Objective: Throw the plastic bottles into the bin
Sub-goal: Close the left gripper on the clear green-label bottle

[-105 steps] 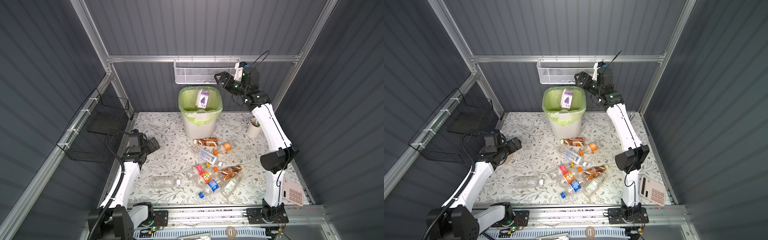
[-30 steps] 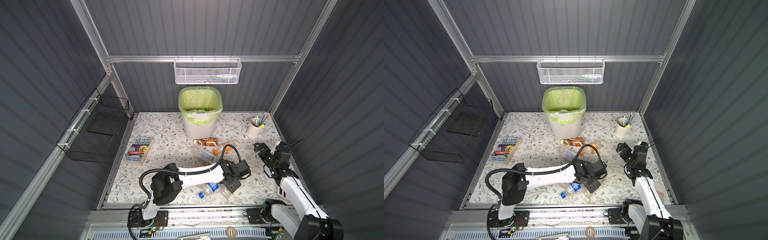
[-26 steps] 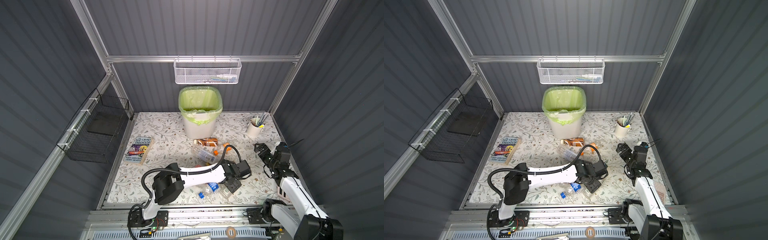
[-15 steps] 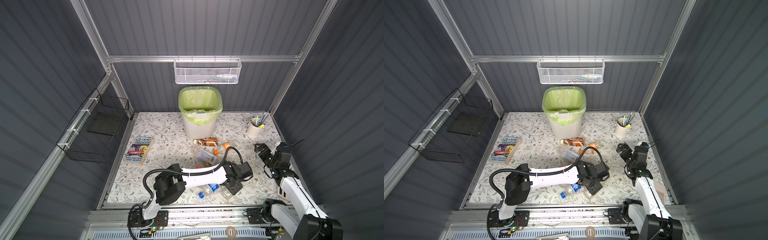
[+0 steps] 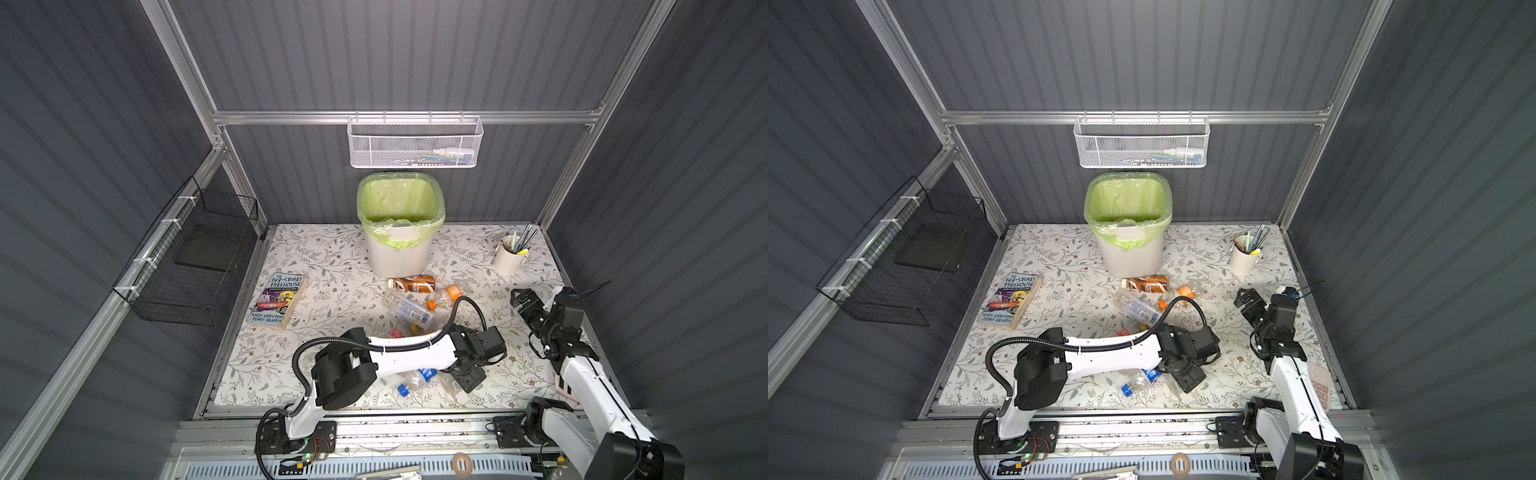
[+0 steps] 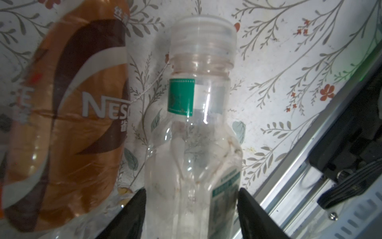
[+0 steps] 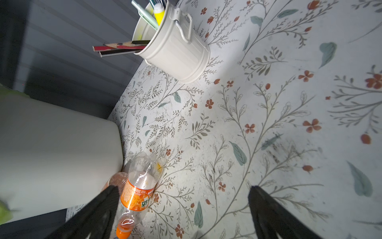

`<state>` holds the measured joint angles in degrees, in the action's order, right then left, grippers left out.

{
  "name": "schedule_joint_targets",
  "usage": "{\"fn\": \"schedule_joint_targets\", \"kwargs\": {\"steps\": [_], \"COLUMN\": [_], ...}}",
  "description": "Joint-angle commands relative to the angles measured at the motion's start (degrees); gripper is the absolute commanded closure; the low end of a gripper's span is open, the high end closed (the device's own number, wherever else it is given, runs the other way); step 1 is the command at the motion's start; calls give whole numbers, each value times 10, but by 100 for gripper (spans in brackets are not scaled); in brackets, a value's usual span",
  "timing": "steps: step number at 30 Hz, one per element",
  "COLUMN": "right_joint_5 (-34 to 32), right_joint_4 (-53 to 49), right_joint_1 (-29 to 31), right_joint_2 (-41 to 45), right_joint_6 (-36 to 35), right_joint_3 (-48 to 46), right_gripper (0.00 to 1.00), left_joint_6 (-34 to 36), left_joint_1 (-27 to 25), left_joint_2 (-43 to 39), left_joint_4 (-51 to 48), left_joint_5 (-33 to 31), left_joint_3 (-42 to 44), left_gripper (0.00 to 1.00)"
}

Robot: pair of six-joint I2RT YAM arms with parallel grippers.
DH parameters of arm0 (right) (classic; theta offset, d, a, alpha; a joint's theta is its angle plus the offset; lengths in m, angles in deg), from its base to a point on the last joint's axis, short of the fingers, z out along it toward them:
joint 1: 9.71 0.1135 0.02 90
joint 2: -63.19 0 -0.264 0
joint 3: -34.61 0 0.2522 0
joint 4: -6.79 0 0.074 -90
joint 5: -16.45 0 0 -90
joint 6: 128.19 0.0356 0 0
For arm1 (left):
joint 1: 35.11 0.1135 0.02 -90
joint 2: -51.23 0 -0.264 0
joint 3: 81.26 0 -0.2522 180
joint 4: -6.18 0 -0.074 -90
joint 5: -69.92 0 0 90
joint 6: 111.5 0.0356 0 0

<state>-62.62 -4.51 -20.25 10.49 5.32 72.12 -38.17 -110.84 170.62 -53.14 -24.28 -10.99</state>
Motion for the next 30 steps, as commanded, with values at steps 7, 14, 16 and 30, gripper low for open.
{"fn": "schedule_joint_targets", "kwargs": {"steps": [7, 14, 16, 30], "right_joint_5": [8, 14, 15, 25], "right_joint_4": [-10, -13, -15, -8], "right_joint_1": [-11, -17, -19, -29], "right_joint_2": [13, 17, 18, 10], "right_joint_6": [4, 3, 2, 10], "right_joint_3": [-12, -12, -12, -18], "right_gripper": [1, 1, 1, 1], "left_joint_6": [8, 14, 14, 16], "left_joint_1": [-3, -3, -3, -3], "left_joint_2": [13, 28, 30, 23], "left_joint_4": [12, 16, 18, 27], "left_joint_5": [12, 22, 25, 17], "left_joint_3": [0, -2, -2, -1], "left_gripper": [28, 24, 24, 39]}}
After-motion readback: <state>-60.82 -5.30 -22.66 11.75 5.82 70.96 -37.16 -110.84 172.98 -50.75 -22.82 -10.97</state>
